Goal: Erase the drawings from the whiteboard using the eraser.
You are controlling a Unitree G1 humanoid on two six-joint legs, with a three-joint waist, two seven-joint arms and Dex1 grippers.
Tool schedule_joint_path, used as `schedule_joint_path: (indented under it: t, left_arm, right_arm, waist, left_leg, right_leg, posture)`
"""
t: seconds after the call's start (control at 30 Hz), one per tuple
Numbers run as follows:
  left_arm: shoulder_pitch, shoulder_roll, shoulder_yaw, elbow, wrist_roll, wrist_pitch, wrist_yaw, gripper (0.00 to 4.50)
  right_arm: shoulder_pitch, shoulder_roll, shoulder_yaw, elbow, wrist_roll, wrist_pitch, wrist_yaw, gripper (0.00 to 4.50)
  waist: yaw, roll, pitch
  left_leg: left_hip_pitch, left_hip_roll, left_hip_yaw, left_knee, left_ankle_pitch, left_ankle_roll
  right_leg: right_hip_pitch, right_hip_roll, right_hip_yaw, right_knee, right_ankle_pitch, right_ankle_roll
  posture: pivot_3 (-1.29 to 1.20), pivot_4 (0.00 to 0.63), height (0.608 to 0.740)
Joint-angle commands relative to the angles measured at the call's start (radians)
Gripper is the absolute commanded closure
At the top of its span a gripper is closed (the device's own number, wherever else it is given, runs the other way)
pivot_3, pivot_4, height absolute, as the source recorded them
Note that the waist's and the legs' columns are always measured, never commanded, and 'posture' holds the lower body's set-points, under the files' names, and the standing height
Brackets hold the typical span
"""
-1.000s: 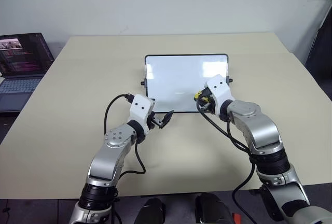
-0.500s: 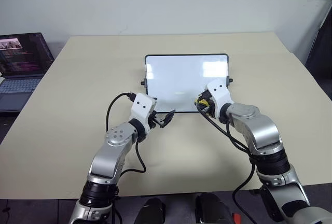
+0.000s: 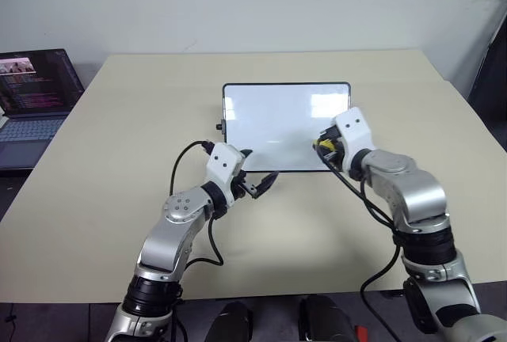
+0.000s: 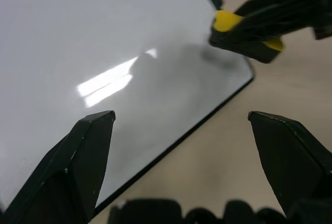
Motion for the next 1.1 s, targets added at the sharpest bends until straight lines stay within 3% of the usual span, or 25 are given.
schedule_joint_path:
  t: [0.03, 0.13, 0.43, 0.77, 1.1]
  left_arm:
    - [-0.018, 0.008, -0.018, -0.059, -0.057, -0.032, -0.07, 0.0]
    - [-0.027, 0.022, -0.044, -0.072, -0.111, -0.026, -0.154, 0.0]
    - [-0.078, 0.078, -0.098, 0.01, -0.13, -0.102, -0.35, 0.0]
    - [-0.137, 0.136, -0.152, 0.143, -0.06, -0.233, -0.48, 0.0]
    - [-0.144, 0.142, -0.147, 0.164, -0.049, -0.263, -0.489, 0.0]
  right_arm:
    - [0.032, -0.035, -0.056, -0.065, 0.0, 0.037, -0.023, 3.39]
    - [0.059, -0.053, -0.099, -0.088, 0.003, 0.085, -0.042, 3.39]
    - [0.094, 0.065, -0.32, -0.094, -0.007, 0.327, -0.163, 3.39]
    - [0.182, 0.017, -0.342, -0.118, 0.012, 0.365, -0.16, 3.39]
    - [0.177, -0.002, -0.341, -0.115, 0.028, 0.361, -0.163, 3.39]
  waist:
    - [0.0, 0.0, 0.0]
    - [-0.001, 0.0, 0.0]
    - [-0.002, 0.0, 0.0]
    - [-0.001, 0.001, 0.0]
    - [-0.002, 0.001, 0.0]
  left_leg:
    - [0.0, 0.0, 0.0, 0.0, 0.0, 0.0]
    - [0.0, 0.0, 0.002, 0.0, 0.0, 0.0]
    - [0.0, 0.0, 0.004, 0.0, 0.0, 0.0]
    - [0.0, 0.0, 0.006, 0.0, 0.0, 0.001]
    - [0.0, 0.0, 0.006, 0.0, 0.0, 0.001]
  right_leg:
    - [0.0, 0.0, 0.0, 0.0, 0.0, 0.0]
    - [0.0, 0.0, 0.0, 0.0, 0.0, 0.0]
    - [0.0, 0.001, 0.001, 0.001, 0.0, 0.0]
    - [0.0, 0.001, 0.001, 0.001, 0.0, 0.0]
    - [0.0, 0.001, 0.001, 0.001, 0.0, 0.0]
  posture:
    - [0.0, 0.15, 0.74]
    - [0.0, 0.15, 0.74]
    - [0.0, 0.15, 0.74]
    - [0.0, 0.15, 0.74]
    - [0.0, 0.15, 0.74]
